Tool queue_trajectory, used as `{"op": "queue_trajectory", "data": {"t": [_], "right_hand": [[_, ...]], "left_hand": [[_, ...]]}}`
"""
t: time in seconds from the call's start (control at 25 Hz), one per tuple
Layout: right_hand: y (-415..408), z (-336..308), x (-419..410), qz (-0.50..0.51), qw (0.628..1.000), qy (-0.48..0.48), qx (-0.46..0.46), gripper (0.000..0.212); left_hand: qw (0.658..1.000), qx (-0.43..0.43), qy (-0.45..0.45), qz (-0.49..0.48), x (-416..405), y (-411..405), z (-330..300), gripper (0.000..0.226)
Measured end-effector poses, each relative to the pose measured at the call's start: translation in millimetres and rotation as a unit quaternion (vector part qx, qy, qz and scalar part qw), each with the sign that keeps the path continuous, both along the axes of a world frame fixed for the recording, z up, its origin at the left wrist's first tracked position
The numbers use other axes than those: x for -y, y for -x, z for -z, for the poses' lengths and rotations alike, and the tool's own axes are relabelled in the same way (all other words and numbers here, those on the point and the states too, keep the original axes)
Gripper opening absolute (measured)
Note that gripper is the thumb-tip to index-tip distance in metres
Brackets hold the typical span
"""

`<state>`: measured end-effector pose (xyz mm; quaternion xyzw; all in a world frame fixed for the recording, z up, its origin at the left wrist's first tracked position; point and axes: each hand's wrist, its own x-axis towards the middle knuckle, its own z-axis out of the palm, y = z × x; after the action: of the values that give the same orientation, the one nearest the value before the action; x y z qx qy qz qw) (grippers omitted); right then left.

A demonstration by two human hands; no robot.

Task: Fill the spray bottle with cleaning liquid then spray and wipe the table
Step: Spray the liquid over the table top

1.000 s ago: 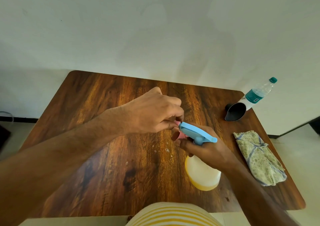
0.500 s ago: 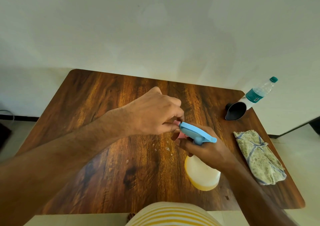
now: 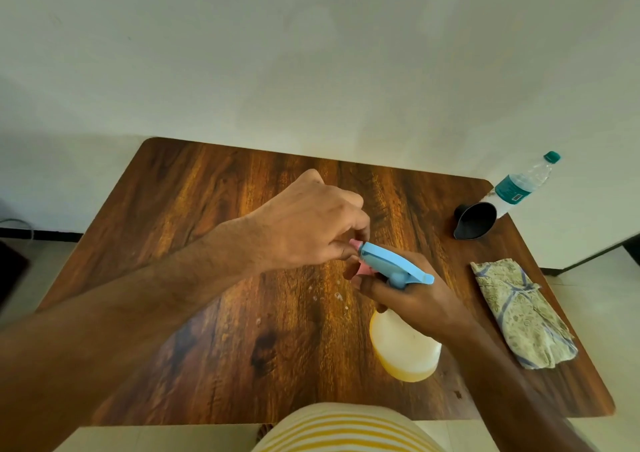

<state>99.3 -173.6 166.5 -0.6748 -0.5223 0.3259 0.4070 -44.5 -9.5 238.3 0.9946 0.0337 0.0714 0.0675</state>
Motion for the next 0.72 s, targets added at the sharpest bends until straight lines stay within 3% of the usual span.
{"op": "queue_trajectory", "data": {"t": [0.16,0.44,0.72], "right_hand": [[-6,15,0,0.011,0.999,0.034,-0.014,0.01],[-21,51,19,0.09,0.991,0.093,-0.03,0.011],[-29,68,19,0.151,0.982,0.11,-0.026,0.015]], "left_hand": [[0.998,-0.014,0.025,-0.057,-7,10,0,0.07],[0.956,0.099,0.159,-0.225,-38,85,33,0.056],[0.937,0.117,0.203,-0.258,-43,115,62,0.055]]}}
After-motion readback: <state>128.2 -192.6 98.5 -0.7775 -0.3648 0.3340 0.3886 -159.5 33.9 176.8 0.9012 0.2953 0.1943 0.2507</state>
